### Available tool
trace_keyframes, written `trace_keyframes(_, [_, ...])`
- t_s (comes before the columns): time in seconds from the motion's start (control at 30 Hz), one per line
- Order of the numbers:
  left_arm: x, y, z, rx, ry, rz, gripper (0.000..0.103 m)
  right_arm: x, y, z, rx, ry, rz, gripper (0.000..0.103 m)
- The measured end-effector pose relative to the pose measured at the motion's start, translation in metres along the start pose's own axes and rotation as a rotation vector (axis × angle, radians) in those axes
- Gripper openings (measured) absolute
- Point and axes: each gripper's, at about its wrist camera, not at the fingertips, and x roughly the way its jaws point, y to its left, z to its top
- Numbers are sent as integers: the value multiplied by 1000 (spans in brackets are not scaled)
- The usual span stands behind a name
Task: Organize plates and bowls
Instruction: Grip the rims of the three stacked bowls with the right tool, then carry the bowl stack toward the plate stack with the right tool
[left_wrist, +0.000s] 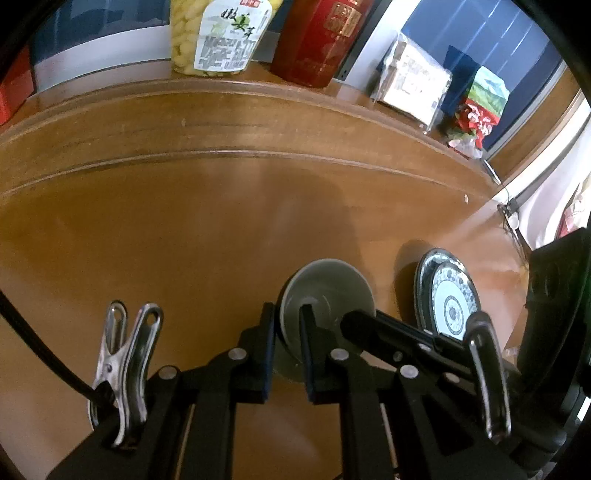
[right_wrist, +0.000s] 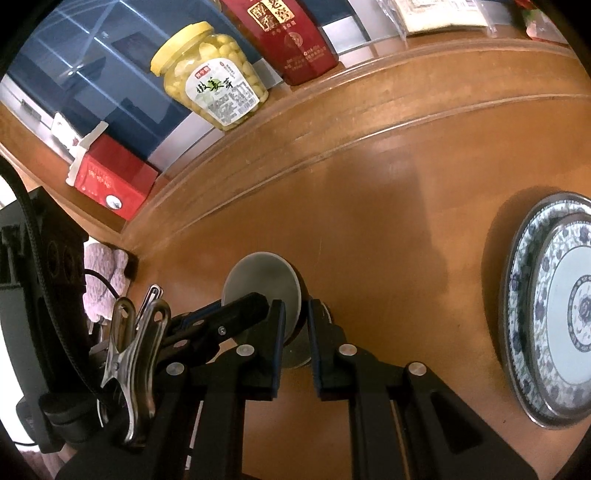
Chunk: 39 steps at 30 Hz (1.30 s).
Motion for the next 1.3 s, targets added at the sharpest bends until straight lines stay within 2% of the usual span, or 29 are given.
trace_keyframes(0.63, [6, 5, -8, 12, 6, 35, 15, 6, -4, -11, -5, 31, -31, 16])
trace_keyframes(0.7, [6, 7, -8, 13, 11, 39, 17, 6, -5, -11, -4, 37, -34, 20])
trace_keyframes(0.8, [10, 9, -9, 10, 25, 38, 22, 8, -9, -13, 15, 54, -27, 27])
trace_keyframes(1.03, [18, 15, -12, 5, 56, 24, 27, 12, -15, -16, 67, 71, -4, 27])
trace_keyframes(1.3, [22, 17, -13, 24, 71, 8, 27, 14, -18, -19, 115, 66, 12, 27])
